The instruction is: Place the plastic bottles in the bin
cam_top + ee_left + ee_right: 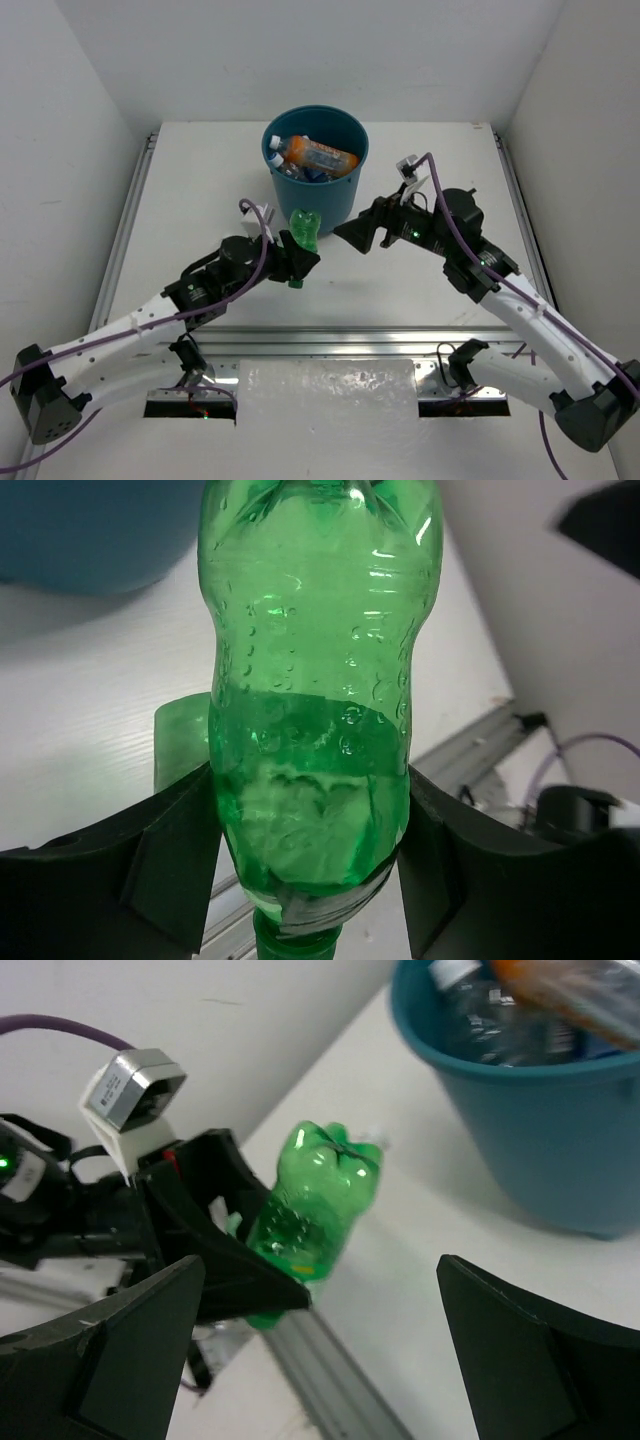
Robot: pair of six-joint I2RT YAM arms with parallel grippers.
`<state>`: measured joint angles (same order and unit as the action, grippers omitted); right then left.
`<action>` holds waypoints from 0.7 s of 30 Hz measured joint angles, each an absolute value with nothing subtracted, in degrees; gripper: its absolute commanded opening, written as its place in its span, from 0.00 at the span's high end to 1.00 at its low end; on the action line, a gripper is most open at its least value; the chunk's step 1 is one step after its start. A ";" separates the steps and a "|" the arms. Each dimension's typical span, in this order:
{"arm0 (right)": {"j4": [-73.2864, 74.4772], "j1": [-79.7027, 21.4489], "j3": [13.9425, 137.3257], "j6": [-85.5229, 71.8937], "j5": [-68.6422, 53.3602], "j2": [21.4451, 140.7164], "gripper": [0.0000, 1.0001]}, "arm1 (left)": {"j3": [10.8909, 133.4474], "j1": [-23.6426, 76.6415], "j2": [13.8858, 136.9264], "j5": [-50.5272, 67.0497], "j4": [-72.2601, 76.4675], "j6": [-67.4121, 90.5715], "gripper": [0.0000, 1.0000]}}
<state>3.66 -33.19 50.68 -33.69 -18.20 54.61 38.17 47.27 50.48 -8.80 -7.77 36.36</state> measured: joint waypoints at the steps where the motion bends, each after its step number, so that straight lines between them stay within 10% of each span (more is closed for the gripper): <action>1: 2.35 -33.21 50.68 -35.03 -19.90 55.44 0.01 | 37.50 47.29 49.67 -6.55 -5.82 35.83 1.00; 14: -7.75 -38.13 49.93 -42.68 -29.23 62.94 0.10 | 35.88 47.35 48.88 13.37 11.11 32.12 0.94; 15: -7.86 -38.61 49.93 -42.89 -29.67 63.24 0.19 | 35.88 47.35 48.88 13.93 11.73 31.92 0.92; 18: -8.80 -39.59 50.06 -43.83 -31.14 63.70 0.87 | 35.94 47.33 49.34 14.79 13.10 31.14 0.77; 21: -9.15 -39.44 50.06 -43.94 -31.16 63.53 1.00 | 36.99 47.33 50.43 14.72 13.15 30.39 0.63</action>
<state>-9.15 -39.44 50.06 -43.94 -31.16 63.53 36.99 47.33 50.43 14.72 13.15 30.39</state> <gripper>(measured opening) 0.512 0.577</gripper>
